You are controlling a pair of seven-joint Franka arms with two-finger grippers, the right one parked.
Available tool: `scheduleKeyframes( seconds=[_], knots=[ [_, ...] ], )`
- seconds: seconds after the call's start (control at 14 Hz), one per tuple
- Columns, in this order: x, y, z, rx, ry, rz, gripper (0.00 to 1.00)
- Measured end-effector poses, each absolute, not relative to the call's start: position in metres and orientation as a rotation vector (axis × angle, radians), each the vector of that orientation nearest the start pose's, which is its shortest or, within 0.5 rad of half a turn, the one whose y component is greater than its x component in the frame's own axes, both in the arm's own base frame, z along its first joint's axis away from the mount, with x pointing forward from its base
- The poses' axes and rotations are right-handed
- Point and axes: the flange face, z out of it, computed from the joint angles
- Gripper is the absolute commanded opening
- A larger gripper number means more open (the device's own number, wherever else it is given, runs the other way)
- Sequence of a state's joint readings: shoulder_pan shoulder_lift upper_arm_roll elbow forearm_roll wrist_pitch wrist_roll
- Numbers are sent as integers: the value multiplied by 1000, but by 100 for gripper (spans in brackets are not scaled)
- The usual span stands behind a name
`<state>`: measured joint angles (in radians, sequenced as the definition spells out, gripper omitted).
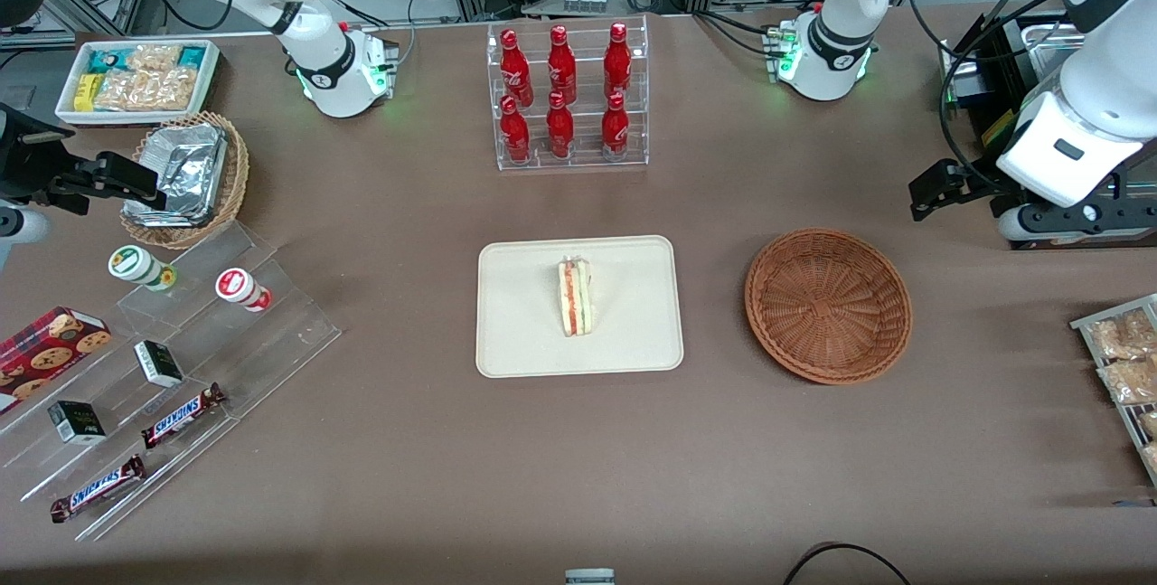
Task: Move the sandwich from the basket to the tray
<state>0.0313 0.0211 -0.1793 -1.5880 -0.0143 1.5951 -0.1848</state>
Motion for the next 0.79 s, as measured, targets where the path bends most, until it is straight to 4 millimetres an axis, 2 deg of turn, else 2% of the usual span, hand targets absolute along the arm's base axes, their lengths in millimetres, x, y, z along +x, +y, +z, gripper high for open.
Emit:
scheduleKeyframes(
  seconds=[0.21,0.5,0.79],
  knots=[
    [557,-79,612,-3158,-72,10,100],
    [561,-56,616,-3156,-125,-4,100],
    [561,-55,617,-3157,-93,-7,100]
  ],
)
